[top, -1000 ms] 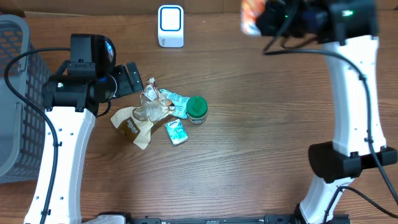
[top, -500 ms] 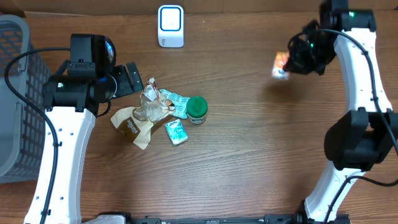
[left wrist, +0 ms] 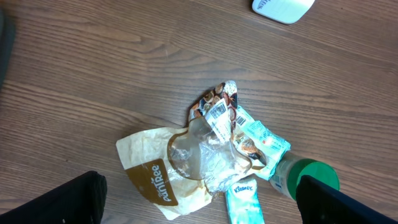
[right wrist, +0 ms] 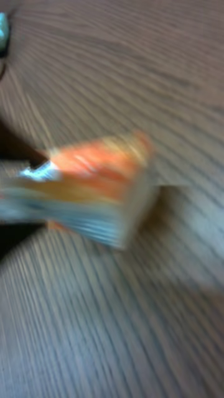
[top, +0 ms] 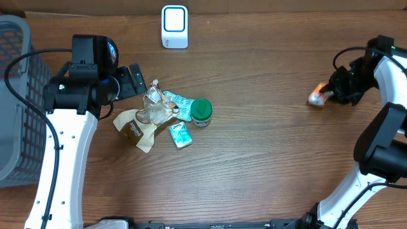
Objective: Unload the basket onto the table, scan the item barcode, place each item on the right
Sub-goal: 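Carry the orange packet right and set it on the table, then move the right gripper to the green-lidded jar and grasp it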
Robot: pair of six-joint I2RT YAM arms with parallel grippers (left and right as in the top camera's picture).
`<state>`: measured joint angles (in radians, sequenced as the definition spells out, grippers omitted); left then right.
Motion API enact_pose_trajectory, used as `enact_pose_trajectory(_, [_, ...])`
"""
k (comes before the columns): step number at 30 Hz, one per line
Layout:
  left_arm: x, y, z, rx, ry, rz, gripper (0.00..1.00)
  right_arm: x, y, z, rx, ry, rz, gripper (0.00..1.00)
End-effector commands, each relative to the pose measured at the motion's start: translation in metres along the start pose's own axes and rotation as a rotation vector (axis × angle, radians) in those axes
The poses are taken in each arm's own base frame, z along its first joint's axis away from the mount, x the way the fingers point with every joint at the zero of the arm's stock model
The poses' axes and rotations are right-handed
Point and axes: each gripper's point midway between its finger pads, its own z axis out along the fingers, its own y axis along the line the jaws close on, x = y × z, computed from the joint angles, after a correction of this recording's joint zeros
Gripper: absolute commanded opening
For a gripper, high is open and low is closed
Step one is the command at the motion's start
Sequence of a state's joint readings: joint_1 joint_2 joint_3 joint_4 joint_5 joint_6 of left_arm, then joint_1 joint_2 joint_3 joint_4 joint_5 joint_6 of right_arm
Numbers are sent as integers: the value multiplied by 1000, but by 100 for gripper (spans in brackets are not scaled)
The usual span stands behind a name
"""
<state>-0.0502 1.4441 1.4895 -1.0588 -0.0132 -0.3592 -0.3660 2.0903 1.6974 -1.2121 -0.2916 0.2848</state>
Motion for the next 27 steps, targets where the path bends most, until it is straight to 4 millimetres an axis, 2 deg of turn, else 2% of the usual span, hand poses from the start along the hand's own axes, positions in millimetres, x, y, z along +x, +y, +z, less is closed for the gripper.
enact_pose_trajectory(1, [-6,2,-5,-8,-23,18,100,-1,-1,0,35,-20,-8,66])
enact_pose_trajectory(3, [-6,2,-5,-8,-23,18,100,0,3,-3,13,-13,-15,67])
enact_pose_trajectory(5, [-6,2,-5,-8,-23,18,100,3,20,-12,-63,5,-54,63])
enact_pose_trajectory(8, [-6,2,-5,-8,-23,18,100,16,58,-38,-206,26,-176,61])
enact_pose_trajectory(11, [-6,2,-5,-8,-23,18,99,42,92,-62,-249,32,-302,60])
enact_pose_trajectory(14, [-6,2,-5,-8,-23,18,100,80,127,-72,-255,46,-434,61])
enact_pose_trajectory(18, [-6,2,-5,-8,-23,18,100,132,167,-60,-247,102,-598,62])
enact_pose_trajectory(20, [-6,2,-5,-8,-23,18,99,163,189,-43,-218,123,-709,66])
enact_pose_trajectory(22, [-6,2,-5,-8,-23,18,100,178,201,-30,-168,102,-785,70])
enact_pose_trajectory(27, [-6,2,-5,-8,-23,18,100,207,229,0,-15,-25,-958,91])
